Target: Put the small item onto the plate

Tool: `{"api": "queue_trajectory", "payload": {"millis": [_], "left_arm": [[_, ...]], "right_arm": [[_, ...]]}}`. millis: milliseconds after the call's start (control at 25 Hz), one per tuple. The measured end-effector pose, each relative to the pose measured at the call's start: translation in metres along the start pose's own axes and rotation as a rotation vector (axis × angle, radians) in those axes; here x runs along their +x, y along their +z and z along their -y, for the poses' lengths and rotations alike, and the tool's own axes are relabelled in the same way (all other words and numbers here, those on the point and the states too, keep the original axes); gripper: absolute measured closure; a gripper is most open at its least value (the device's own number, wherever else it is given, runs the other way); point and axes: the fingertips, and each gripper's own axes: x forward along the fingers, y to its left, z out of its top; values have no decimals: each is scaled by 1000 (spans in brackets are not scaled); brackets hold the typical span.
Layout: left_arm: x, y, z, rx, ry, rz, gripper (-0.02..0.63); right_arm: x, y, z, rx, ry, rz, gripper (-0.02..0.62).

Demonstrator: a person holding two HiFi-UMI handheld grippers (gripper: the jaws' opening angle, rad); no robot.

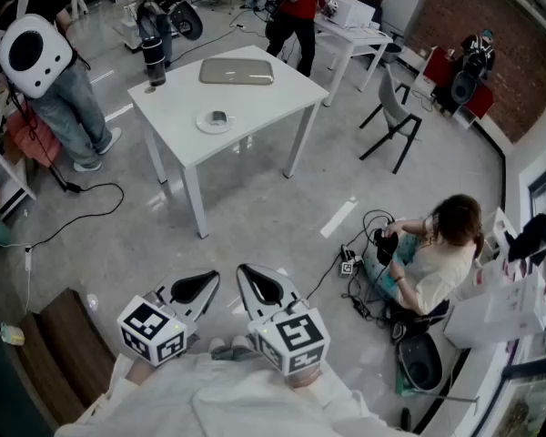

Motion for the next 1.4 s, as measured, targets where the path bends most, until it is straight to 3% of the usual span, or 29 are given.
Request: {"api": "queue_trajectory", "payload": {"millis": [640, 800, 1120, 1400], "left_arm": [[2, 4, 2, -22, 23, 28, 597], [7, 3, 1, -30, 28, 36, 597], [23, 2, 7, -80, 12, 92, 597], [35, -22, 14, -123, 52, 59, 597]], "right_arm": [[-9, 3, 6, -1, -15, 5, 581], [-10, 3, 7, 82, 22, 50, 580], [-15, -6, 14, 55, 69, 23, 580], [-19, -20, 23, 80, 103, -8, 580]]}}
